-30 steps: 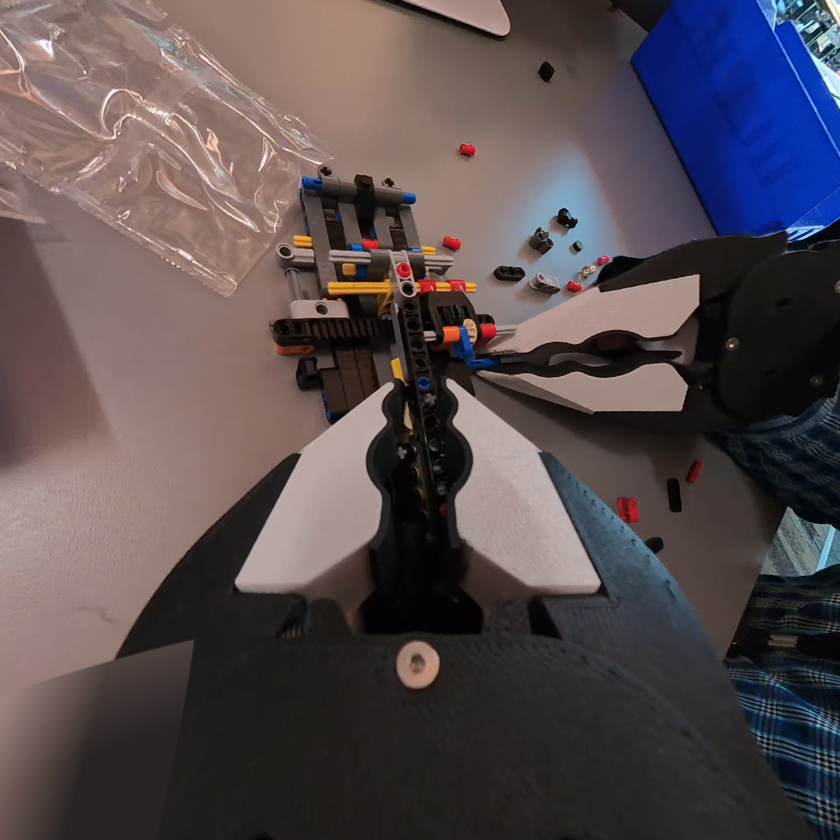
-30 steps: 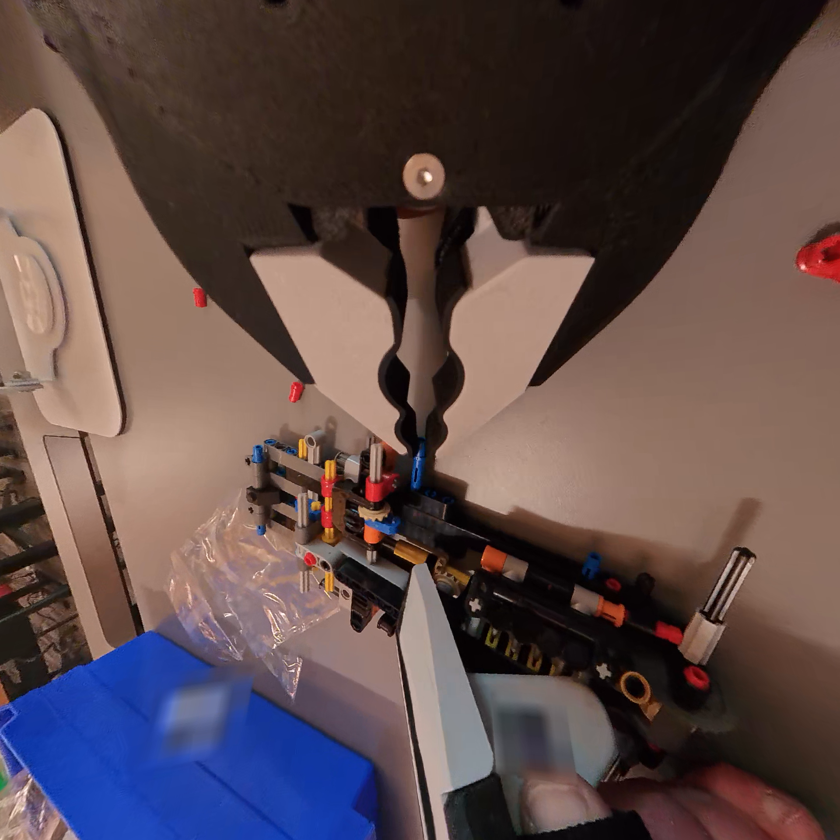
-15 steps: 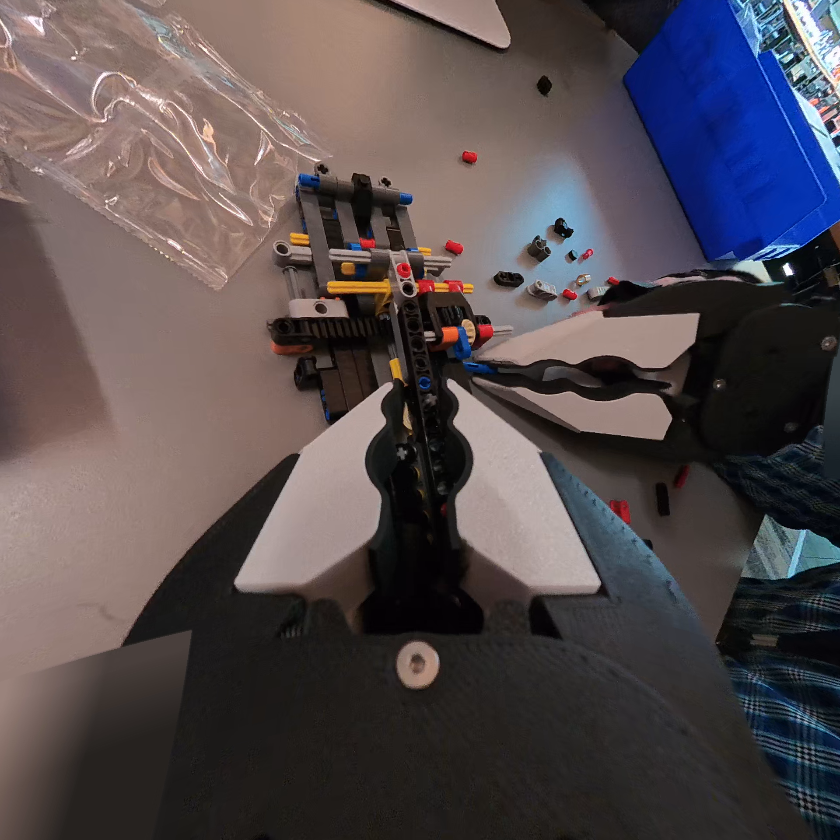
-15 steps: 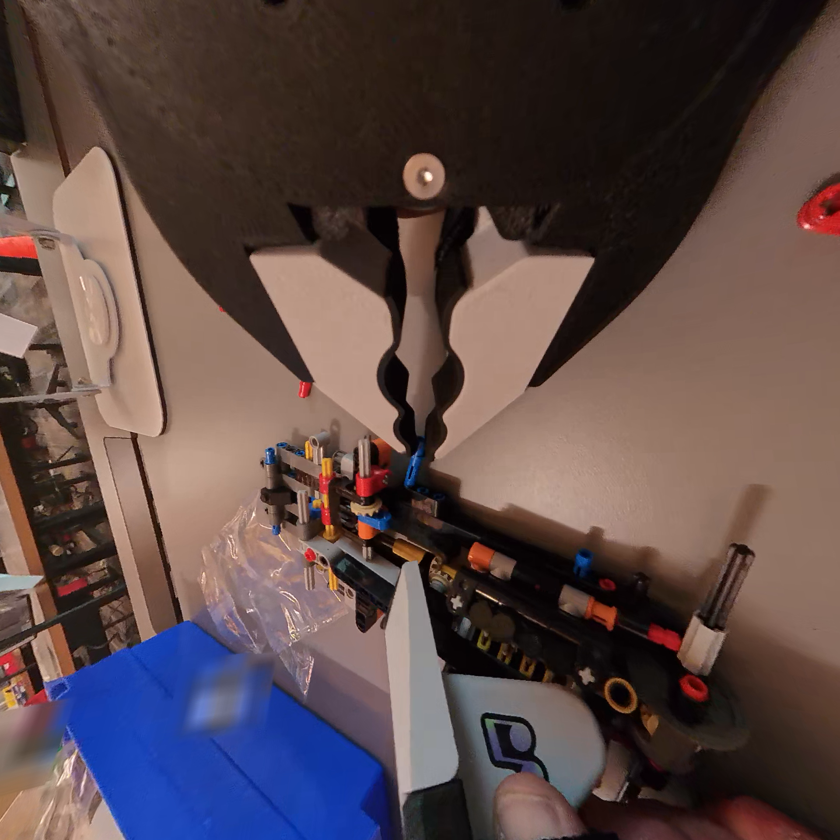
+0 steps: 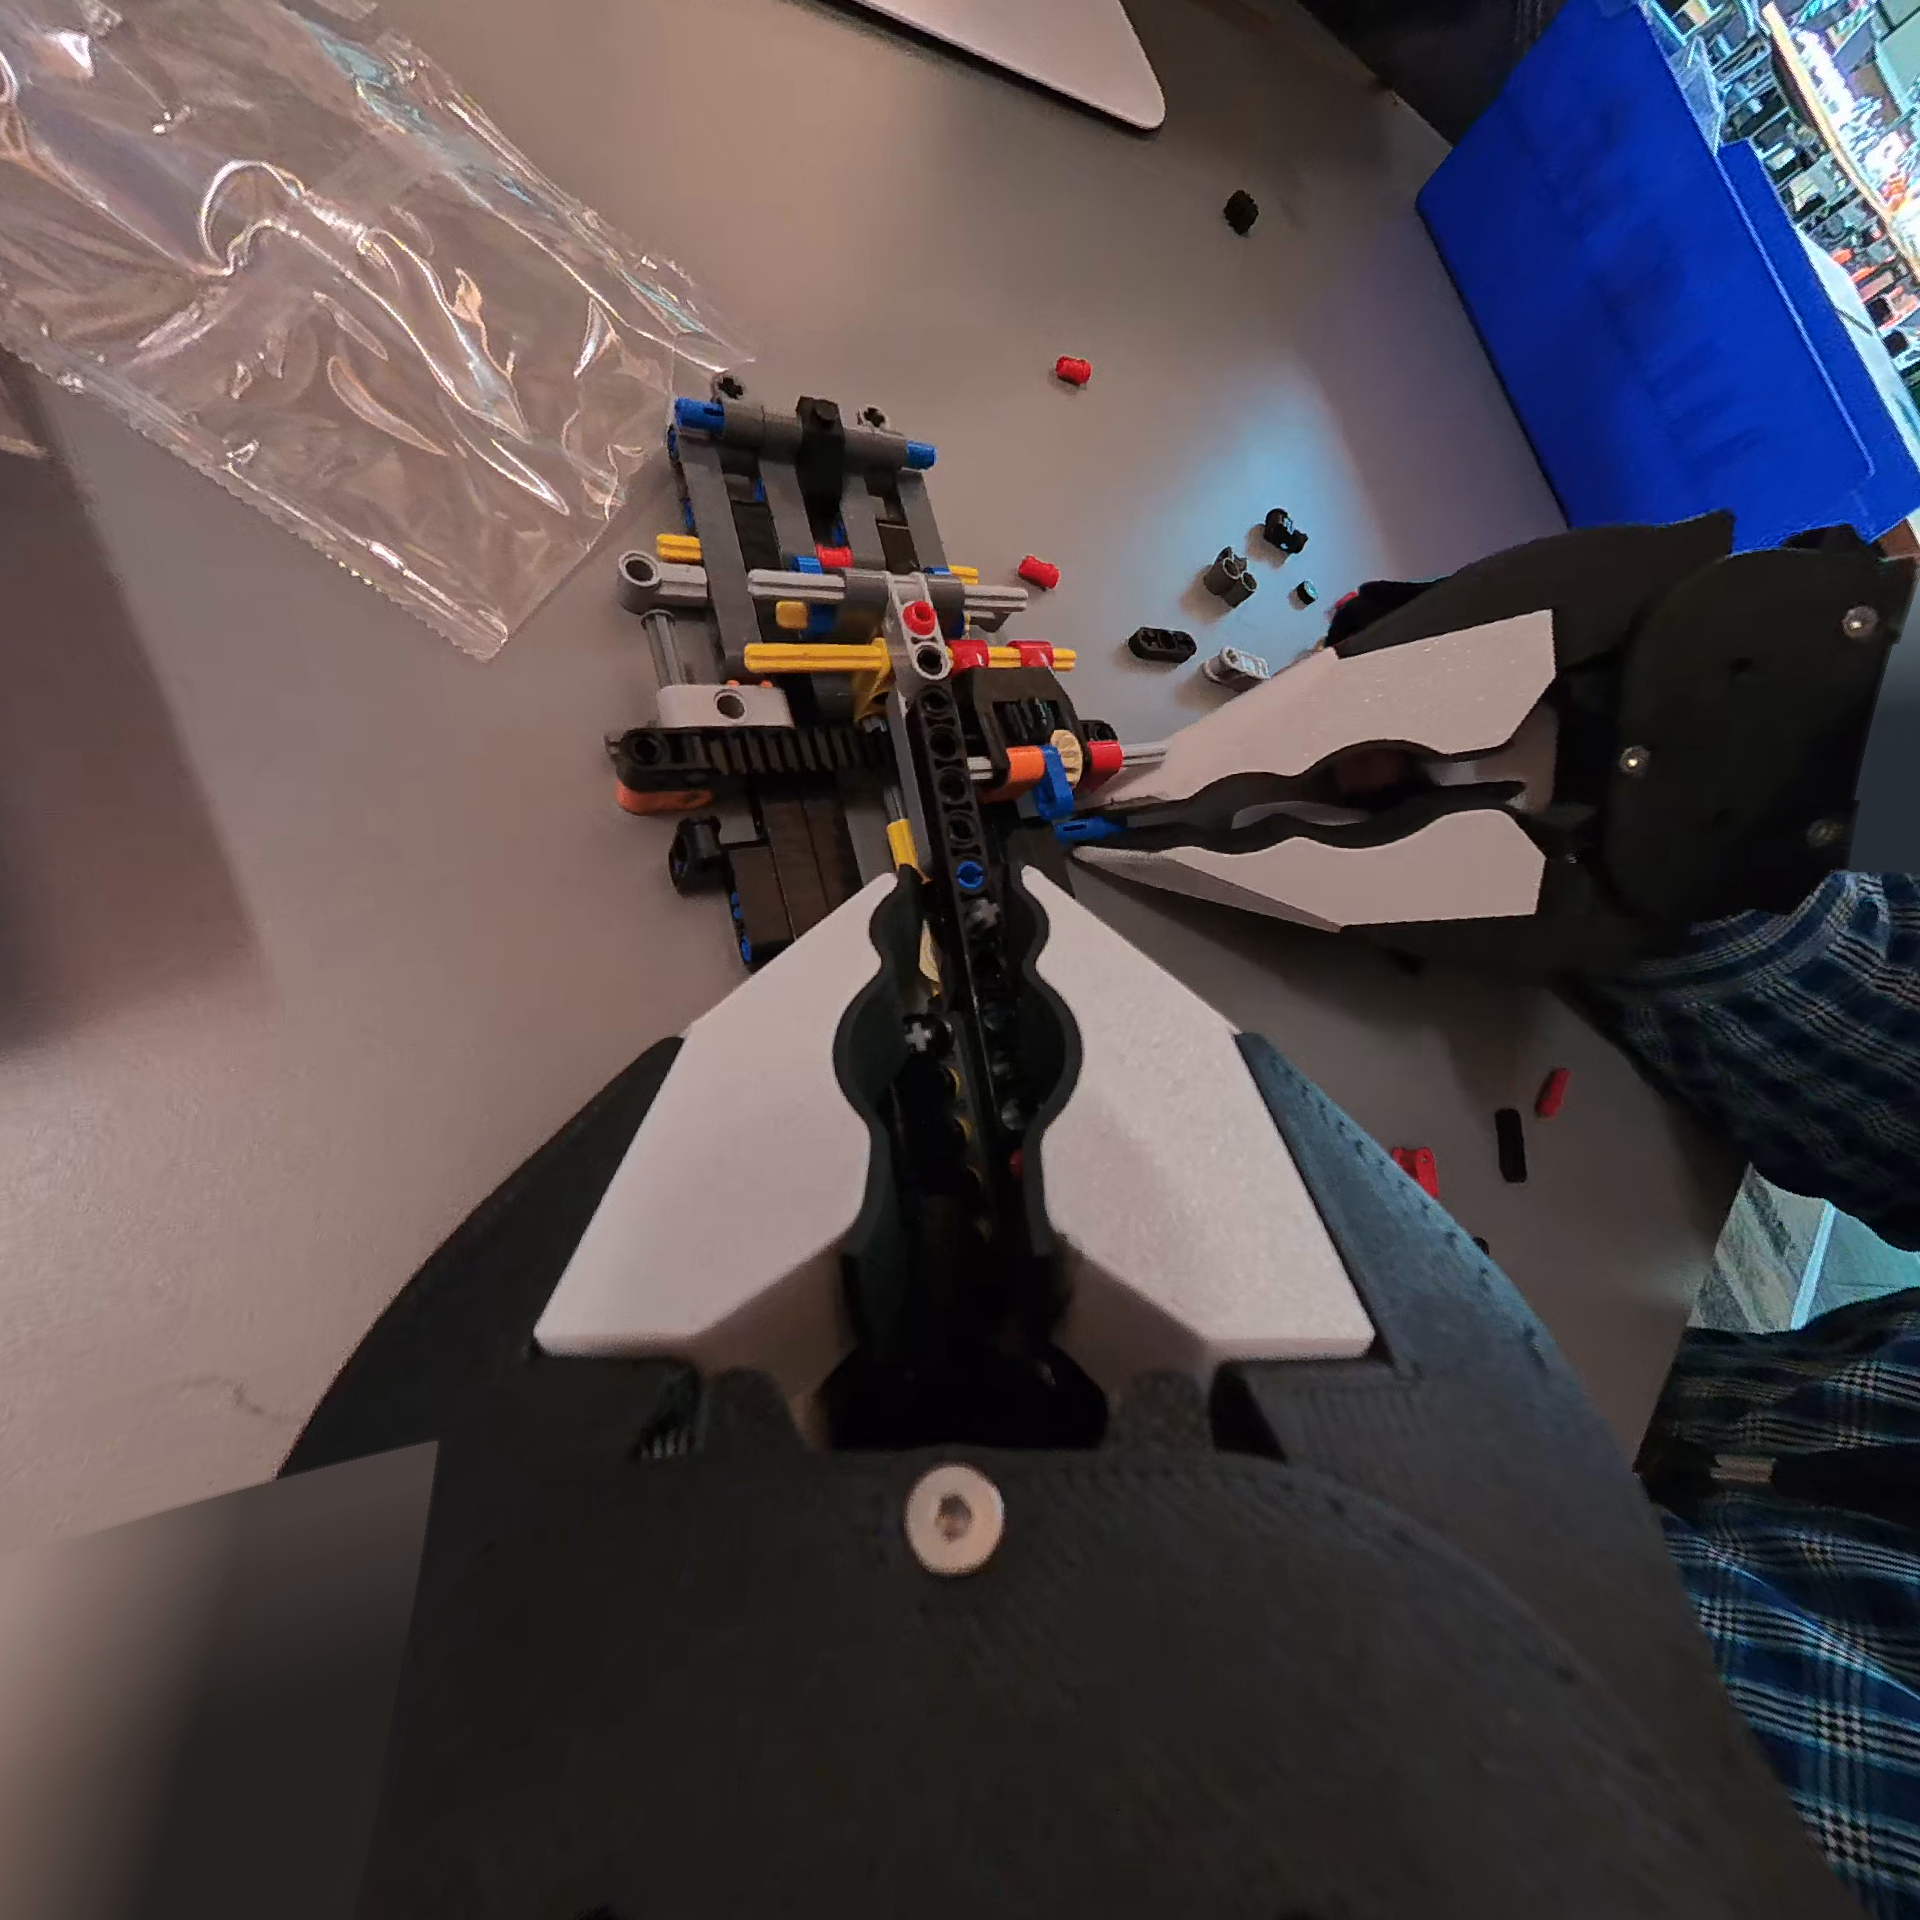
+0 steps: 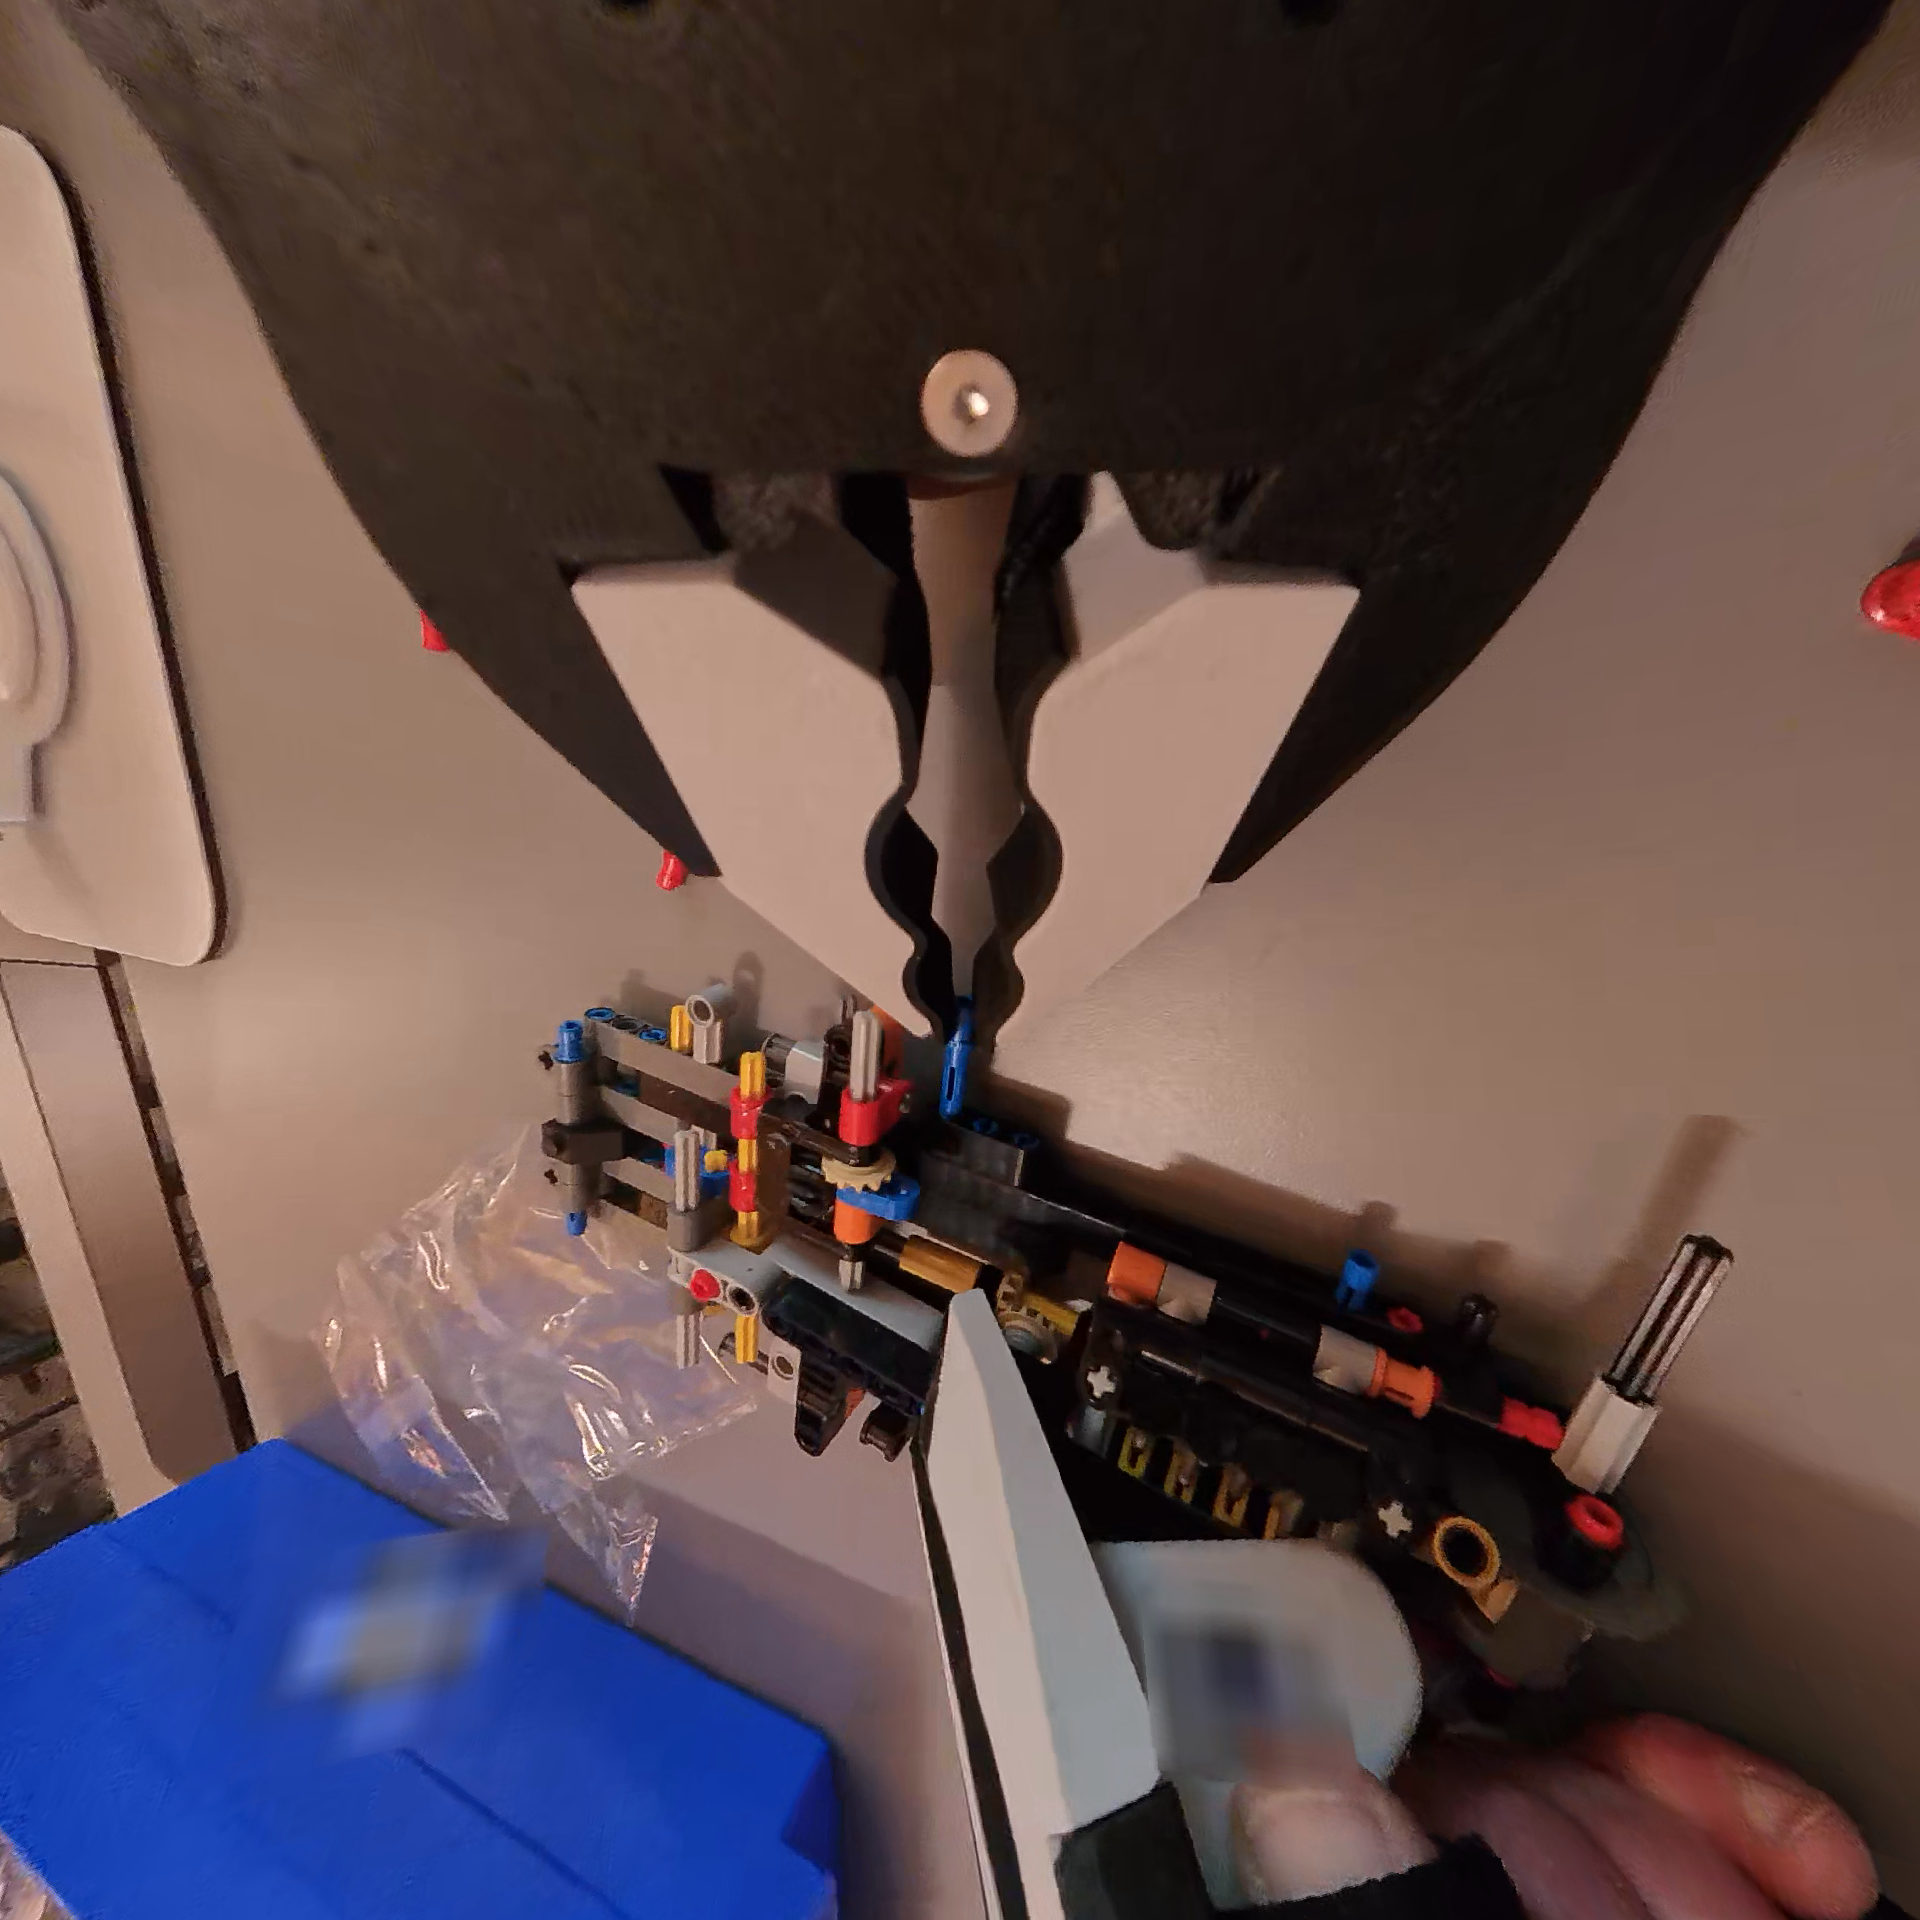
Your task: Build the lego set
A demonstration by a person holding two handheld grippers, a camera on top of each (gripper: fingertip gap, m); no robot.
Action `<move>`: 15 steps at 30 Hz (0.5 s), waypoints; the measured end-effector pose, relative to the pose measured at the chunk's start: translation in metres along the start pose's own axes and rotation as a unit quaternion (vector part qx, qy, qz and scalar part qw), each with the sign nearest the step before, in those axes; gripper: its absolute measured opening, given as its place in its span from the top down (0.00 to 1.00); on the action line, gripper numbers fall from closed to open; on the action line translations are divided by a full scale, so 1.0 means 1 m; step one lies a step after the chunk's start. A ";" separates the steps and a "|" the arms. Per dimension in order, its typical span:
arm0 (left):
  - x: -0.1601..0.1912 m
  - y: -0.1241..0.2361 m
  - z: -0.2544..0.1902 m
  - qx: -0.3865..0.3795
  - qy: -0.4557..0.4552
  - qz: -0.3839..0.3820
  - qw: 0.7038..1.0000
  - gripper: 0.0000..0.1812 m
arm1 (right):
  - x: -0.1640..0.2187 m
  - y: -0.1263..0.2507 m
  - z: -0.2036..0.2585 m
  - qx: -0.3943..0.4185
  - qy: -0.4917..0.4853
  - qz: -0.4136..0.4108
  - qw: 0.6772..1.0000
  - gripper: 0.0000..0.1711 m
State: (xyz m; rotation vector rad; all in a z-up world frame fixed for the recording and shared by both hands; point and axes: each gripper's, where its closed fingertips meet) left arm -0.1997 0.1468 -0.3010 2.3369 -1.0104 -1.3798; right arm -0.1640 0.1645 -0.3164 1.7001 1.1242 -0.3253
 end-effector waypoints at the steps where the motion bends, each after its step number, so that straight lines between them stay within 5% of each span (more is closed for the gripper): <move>1: 0.000 0.000 0.000 0.001 0.001 0.000 1.000 0.92 | 0.000 0.000 0.000 -0.006 -0.004 -0.001 1.000 0.99; 15: -0.001 0.000 0.001 -0.001 0.002 -0.004 1.000 0.92 | -0.001 -0.002 0.000 -0.022 -0.047 0.010 0.999 1.00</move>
Point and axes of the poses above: each gripper's, where its closed fingertips meet, y back along the fingers, x out of its underside, z = x × y across the jaws, and after that the axes turned 3 degrees about x, right-handed
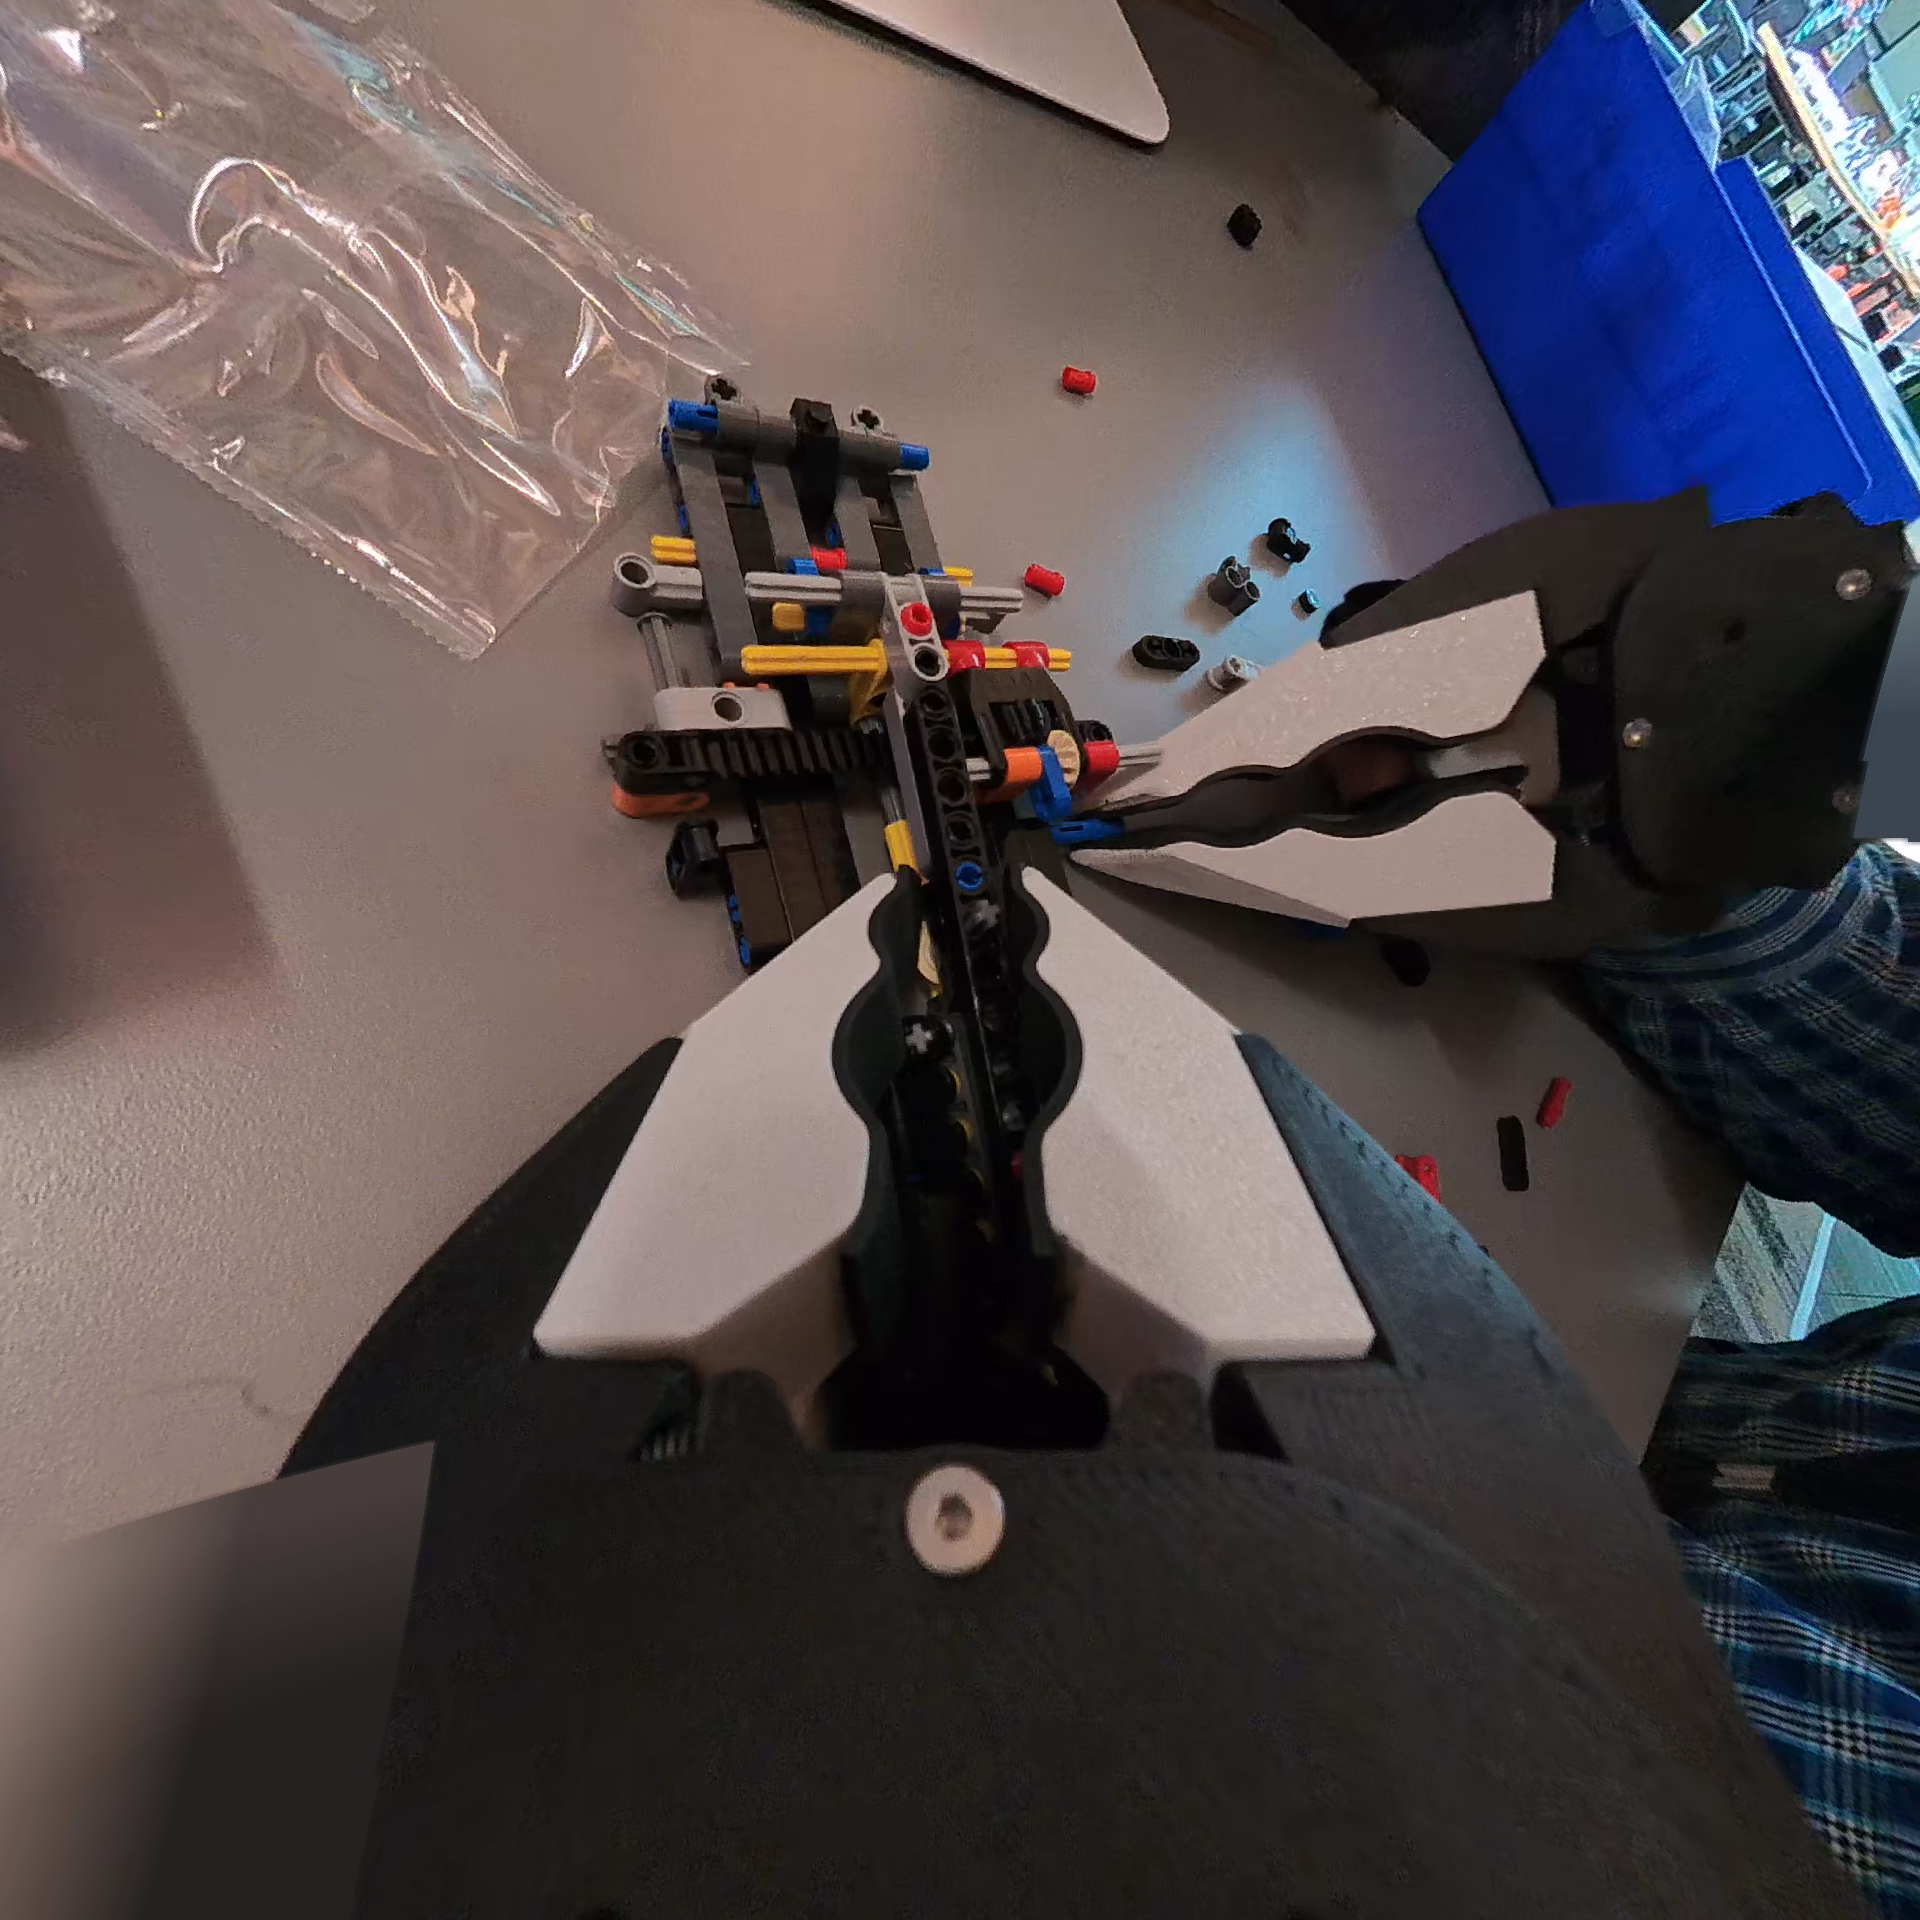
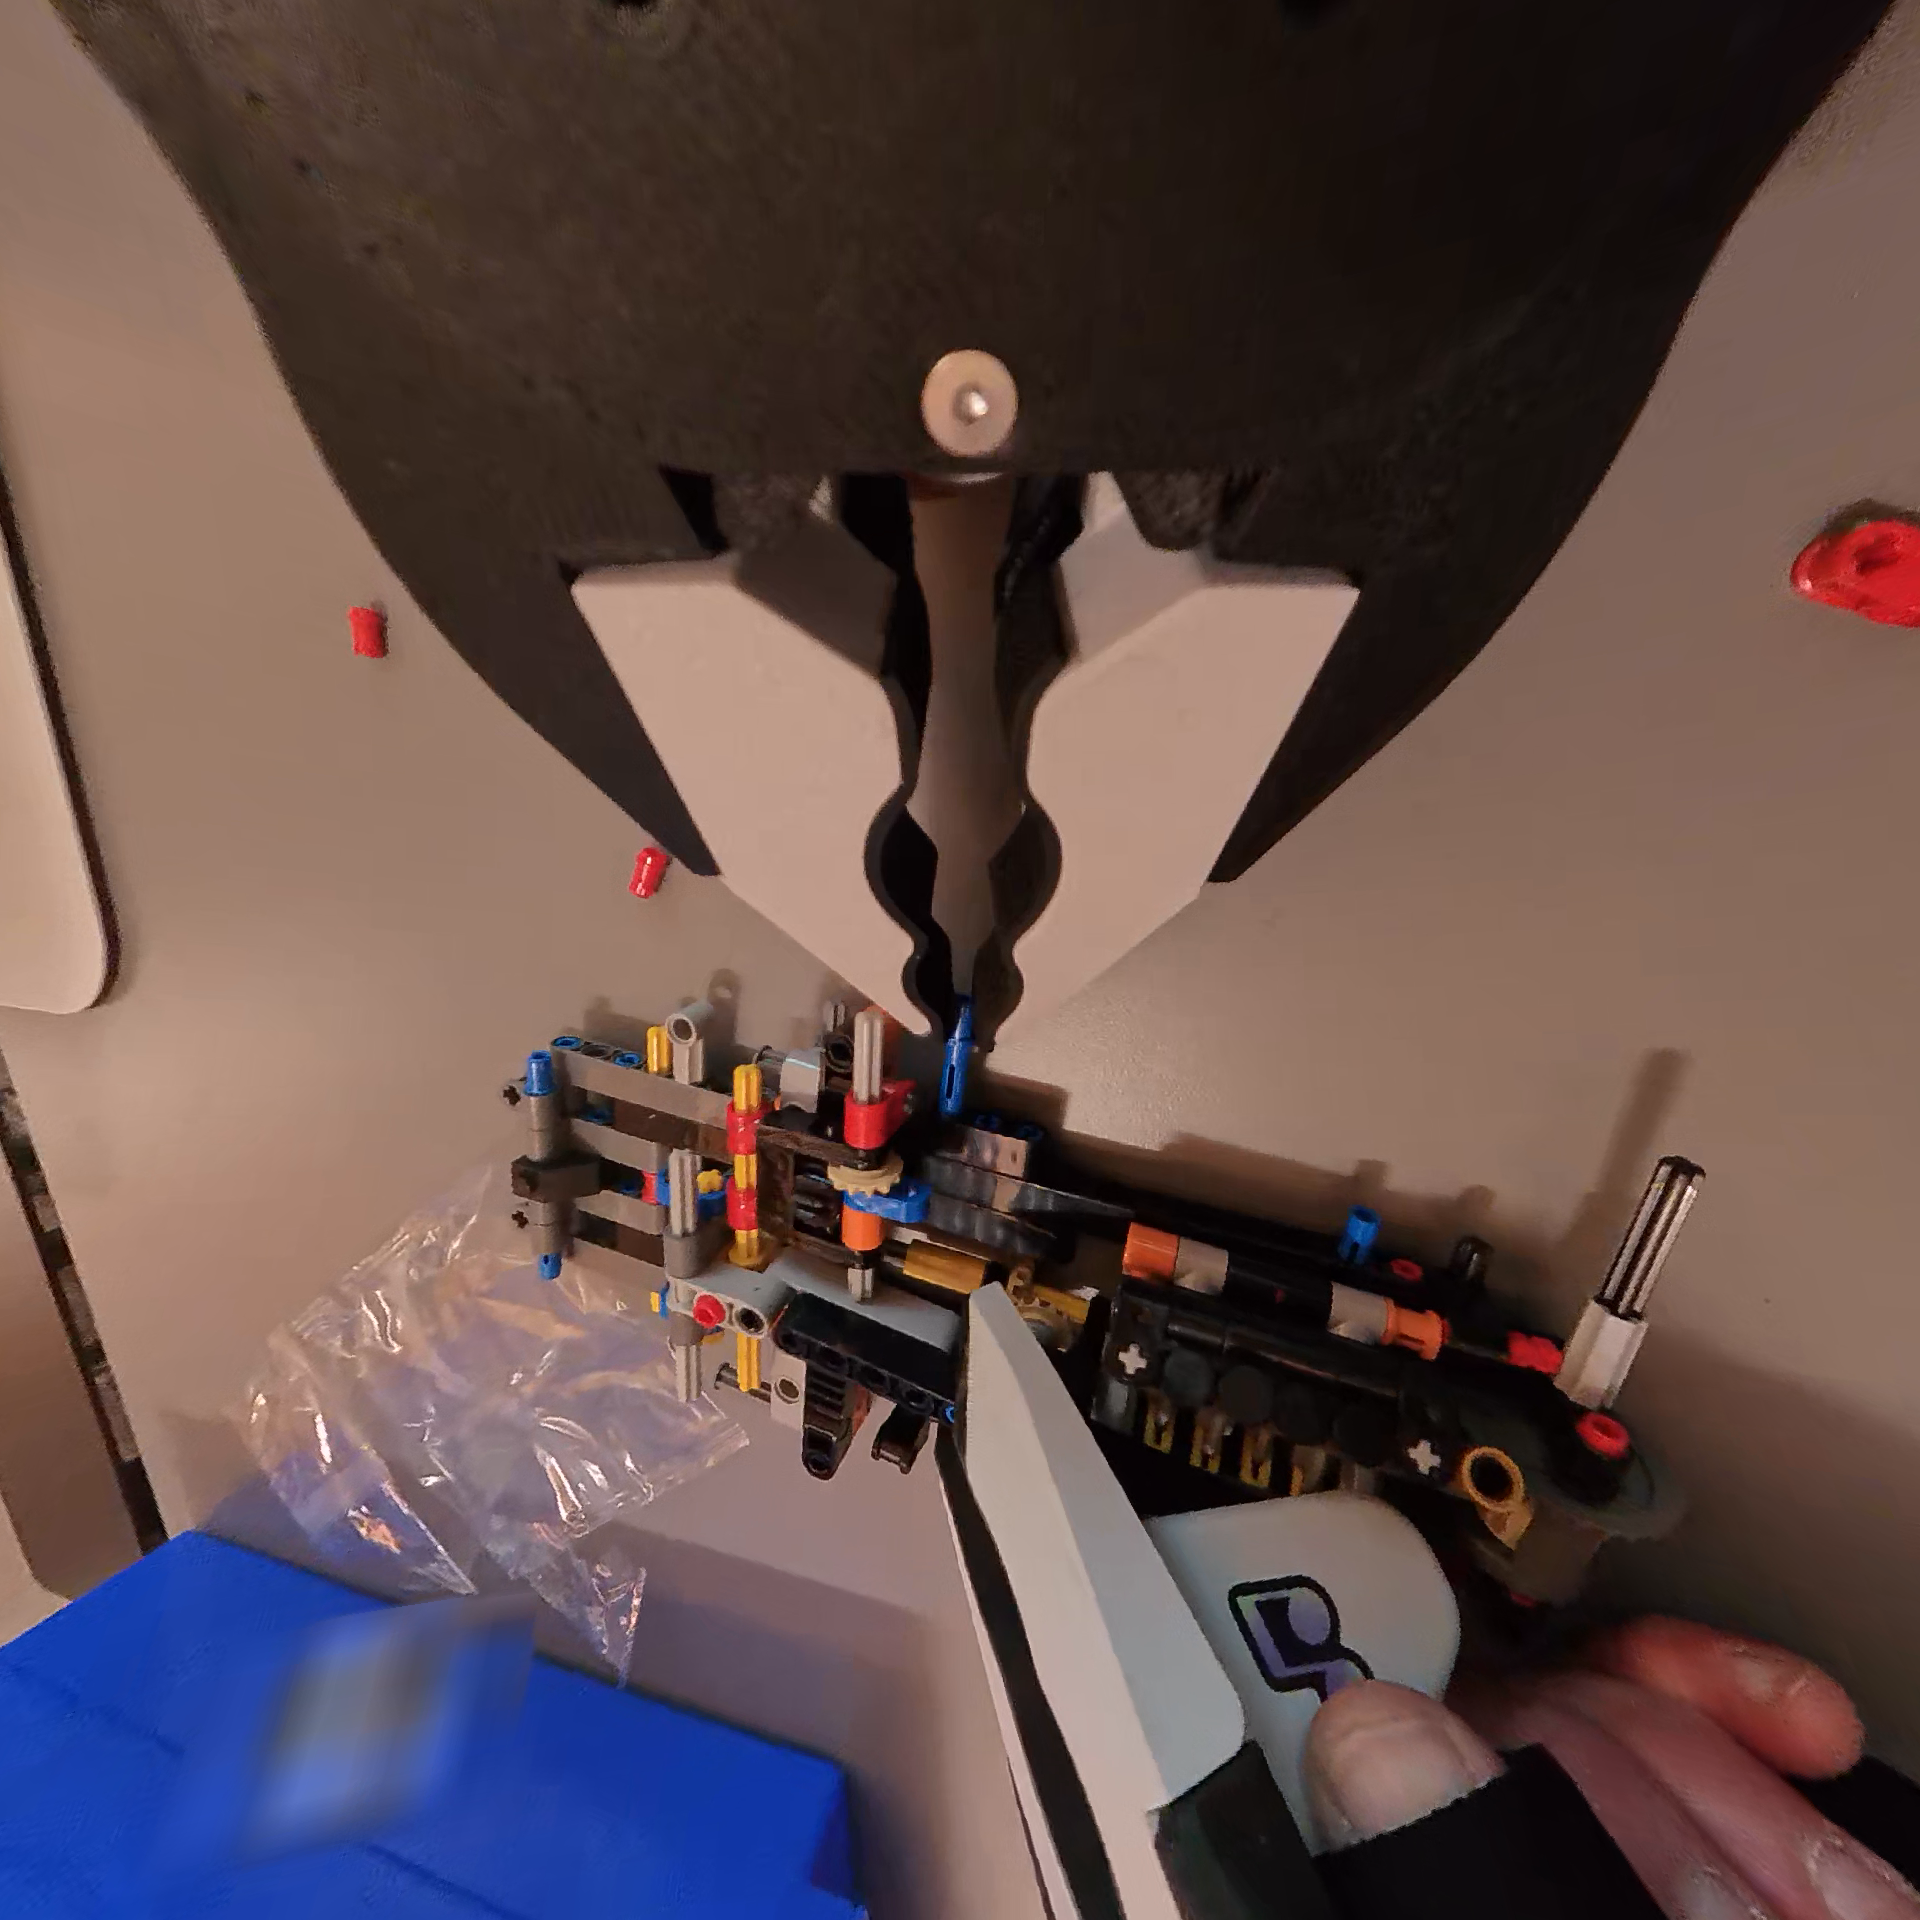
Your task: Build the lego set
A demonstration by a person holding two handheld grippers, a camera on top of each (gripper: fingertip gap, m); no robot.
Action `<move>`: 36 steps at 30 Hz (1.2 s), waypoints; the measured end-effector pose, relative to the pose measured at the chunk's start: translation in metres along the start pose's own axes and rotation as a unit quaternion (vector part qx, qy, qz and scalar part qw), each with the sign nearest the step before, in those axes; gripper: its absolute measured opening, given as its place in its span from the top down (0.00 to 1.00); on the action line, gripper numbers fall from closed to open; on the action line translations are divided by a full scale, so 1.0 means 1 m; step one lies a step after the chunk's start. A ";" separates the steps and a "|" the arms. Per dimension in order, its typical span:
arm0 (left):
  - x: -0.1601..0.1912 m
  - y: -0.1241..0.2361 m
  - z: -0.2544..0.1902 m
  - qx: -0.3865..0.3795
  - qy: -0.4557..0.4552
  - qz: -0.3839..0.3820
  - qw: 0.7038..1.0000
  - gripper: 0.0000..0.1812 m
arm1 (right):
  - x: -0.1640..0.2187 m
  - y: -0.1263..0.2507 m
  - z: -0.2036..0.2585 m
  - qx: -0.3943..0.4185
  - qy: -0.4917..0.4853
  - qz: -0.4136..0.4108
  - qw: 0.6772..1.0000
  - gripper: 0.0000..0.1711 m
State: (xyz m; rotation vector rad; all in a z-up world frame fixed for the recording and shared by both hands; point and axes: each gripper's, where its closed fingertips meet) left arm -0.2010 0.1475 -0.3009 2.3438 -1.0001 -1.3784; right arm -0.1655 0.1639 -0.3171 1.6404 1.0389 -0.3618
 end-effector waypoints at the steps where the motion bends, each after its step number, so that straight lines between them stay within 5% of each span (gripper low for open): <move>1: 0.000 0.000 0.000 0.000 0.000 0.000 1.000 0.92 | 0.000 0.000 0.000 0.003 0.002 0.000 1.000 1.00; 17: -0.001 0.000 0.001 0.006 0.009 -0.004 1.000 0.91 | -0.002 -0.002 0.001 -0.096 -0.075 0.001 0.993 1.00; 36: -0.001 0.001 0.002 0.009 0.017 -0.007 1.000 0.90 | -0.003 -0.004 -0.006 0.099 0.187 0.022 0.977 1.00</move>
Point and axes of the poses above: each gripper's, where its closed fingertips meet, y back along the fingers, x out of its underside, z = x × y across the jaws, and after that the axes turned 3 degrees about x, right-handed
